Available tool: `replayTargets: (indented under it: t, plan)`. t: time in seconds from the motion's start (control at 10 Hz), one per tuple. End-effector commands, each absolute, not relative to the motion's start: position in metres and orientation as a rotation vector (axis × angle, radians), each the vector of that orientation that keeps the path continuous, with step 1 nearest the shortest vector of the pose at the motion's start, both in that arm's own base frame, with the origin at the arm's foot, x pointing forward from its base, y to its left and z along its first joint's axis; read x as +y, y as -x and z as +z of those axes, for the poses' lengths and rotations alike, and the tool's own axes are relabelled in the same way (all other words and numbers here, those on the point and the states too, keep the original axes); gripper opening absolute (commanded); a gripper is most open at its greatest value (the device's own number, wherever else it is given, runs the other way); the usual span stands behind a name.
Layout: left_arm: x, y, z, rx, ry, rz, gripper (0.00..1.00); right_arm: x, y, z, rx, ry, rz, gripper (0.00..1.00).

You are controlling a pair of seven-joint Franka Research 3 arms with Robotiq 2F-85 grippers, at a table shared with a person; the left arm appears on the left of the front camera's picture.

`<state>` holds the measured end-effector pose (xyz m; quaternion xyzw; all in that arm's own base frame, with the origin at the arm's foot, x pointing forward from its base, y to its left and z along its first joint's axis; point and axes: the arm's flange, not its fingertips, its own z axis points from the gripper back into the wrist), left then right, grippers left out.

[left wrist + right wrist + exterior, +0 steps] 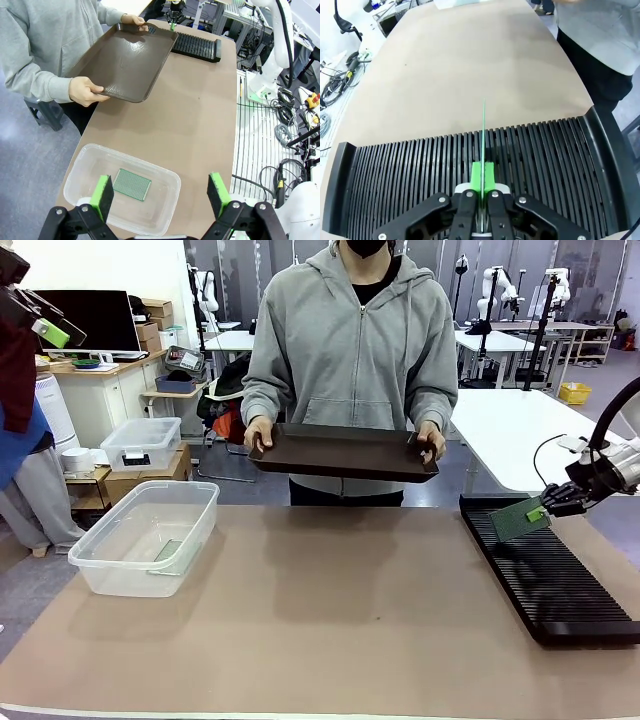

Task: Sort PCBs into racks and boxes based on the side picked up.
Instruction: If the short side of the Blank PCB is picked up, insert it into the PCB Rack ; if the long side is picked up, place it in the Organizing box.

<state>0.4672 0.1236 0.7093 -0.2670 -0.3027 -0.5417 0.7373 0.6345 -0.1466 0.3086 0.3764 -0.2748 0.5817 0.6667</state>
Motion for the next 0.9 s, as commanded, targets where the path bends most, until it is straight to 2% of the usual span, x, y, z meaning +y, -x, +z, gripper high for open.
replayTargets:
  t: [0.0, 0.4, 0.5, 0.6, 0.7, 0.8]
  plan:
    - [0.124, -0.464, 0.708, -0.666, 0.593, -1.189, 1.0, -0.14, -0.634, 0.297, -0.599, -0.84, 1.313, 0.02]
    - [0.124, -0.464, 0.708, -0.666, 0.593, -1.189, 1.0, -0.147, -0.64, 0.286, -0.589, -0.884, 1.294, 0.02]
    - [0.124, -0.464, 0.708, -0.666, 0.593, -1.189, 1.0, -0.149, -0.64, 0.286, -0.589, -0.886, 1.287, 0.06]
    - [0.124, -0.464, 0.708, -0.666, 0.593, -1.189, 1.0, -0.149, -0.638, 0.284, -0.58, -0.899, 1.282, 0.22]
    - [0.124, -0.464, 0.708, -0.666, 0.593, -1.189, 1.0, -0.151, -0.639, 0.286, -0.567, -0.895, 1.288, 0.25]
    - [0.124, -0.464, 0.708, -0.666, 0.593, -1.189, 1.0, -0.152, -0.639, 0.287, -0.563, -0.893, 1.29, 0.42]
